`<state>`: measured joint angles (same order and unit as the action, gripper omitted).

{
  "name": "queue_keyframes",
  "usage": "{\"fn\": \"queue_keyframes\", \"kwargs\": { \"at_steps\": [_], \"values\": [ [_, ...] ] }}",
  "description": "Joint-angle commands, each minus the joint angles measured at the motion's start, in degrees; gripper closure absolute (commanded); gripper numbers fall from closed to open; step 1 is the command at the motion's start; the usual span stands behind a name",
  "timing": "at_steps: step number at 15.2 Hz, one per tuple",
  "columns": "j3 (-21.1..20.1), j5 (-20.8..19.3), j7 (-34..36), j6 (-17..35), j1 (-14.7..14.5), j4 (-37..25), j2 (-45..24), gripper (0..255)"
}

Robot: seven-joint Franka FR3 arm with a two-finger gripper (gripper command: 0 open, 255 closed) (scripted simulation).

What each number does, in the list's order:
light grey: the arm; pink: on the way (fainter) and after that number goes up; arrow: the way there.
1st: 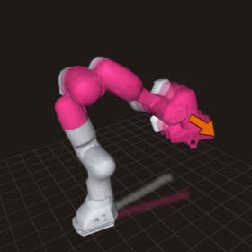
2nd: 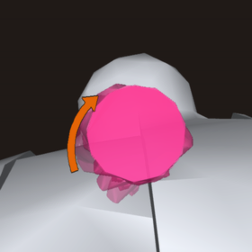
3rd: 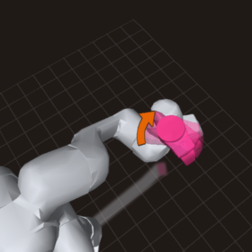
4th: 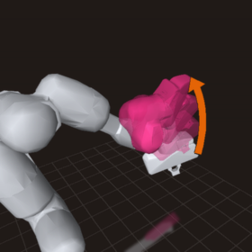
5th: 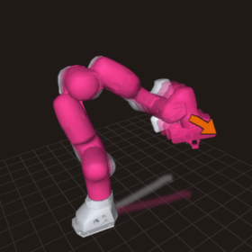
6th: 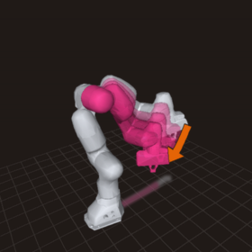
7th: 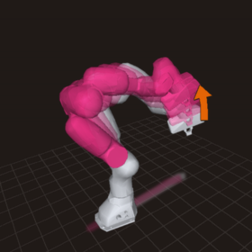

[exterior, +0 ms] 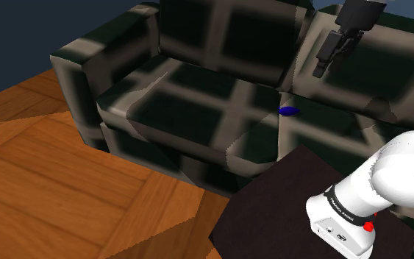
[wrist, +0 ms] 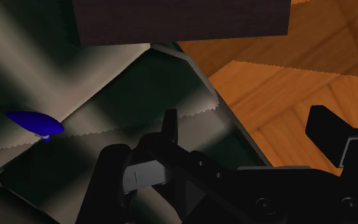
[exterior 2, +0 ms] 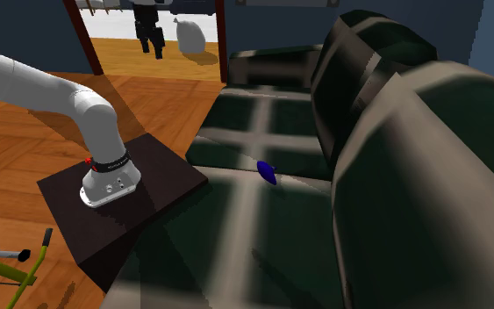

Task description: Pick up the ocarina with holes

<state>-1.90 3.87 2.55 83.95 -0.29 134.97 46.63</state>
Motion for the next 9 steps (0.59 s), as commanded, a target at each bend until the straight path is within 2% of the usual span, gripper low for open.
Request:
{"fn": "queue_keyframes", "kwargs": {
  "at_steps": [1, 9],
  "values": [
    [0.0, 0.0, 0.0, 0.0, 0.0, 0.0, 0.0, 0],
    [9.32, -8.54, -15.04, 9.58, 1.17, 11.42, 2.78, 0]
  ]
}}
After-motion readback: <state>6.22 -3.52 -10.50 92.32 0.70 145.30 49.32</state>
